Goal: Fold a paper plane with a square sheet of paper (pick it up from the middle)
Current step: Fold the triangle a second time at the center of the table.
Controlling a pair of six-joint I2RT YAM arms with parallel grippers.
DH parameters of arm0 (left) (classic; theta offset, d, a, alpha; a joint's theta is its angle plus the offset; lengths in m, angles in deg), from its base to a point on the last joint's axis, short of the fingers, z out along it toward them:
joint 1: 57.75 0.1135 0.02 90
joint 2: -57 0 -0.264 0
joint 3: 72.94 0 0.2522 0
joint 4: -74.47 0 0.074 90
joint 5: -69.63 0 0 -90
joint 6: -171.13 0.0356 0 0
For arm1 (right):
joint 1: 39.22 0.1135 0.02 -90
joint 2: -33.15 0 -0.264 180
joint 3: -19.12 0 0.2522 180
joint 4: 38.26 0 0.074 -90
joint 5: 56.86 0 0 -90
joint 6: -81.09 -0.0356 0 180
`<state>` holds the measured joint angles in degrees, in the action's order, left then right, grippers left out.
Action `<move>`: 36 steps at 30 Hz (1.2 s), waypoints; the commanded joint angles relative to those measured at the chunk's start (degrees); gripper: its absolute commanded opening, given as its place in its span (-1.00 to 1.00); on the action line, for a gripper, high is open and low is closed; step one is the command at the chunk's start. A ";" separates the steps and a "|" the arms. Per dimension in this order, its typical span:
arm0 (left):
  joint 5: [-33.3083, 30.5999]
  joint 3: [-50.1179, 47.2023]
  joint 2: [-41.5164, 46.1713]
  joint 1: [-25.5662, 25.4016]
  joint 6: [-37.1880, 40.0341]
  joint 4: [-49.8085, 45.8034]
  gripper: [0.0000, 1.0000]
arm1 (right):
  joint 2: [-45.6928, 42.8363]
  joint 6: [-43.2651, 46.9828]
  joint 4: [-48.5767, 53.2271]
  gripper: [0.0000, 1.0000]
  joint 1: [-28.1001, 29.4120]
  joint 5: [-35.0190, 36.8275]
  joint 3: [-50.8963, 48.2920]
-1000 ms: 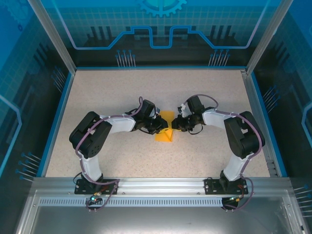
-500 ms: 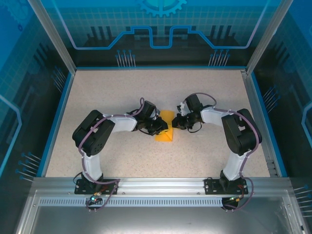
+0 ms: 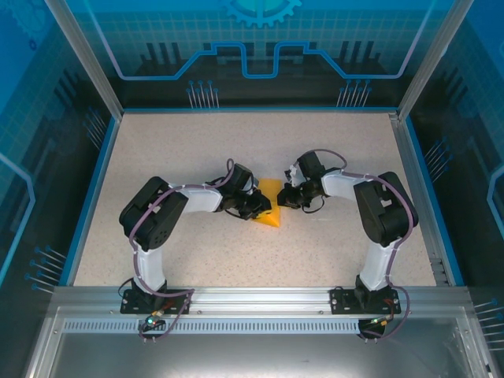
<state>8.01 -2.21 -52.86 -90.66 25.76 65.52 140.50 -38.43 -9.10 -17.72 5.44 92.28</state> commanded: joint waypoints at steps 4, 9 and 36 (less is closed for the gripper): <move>1.26 1.11 -1.19 -0.23 1.14 -1.40 -0.65 | 1.28 0.83 1.13 -0.79 0.56 0.46 1.29; 1.49 0.79 0.14 -0.30 1.08 -1.18 -0.64 | 0.72 0.27 0.95 -0.79 0.58 -0.82 0.33; 1.19 1.92 -0.70 -0.30 2.44 -2.15 -0.64 | -0.60 -1.05 0.07 -0.78 0.99 -0.88 -0.94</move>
<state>8.64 -1.67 -52.16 -90.66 27.05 65.31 140.63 -38.91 -9.14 -17.70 5.46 90.62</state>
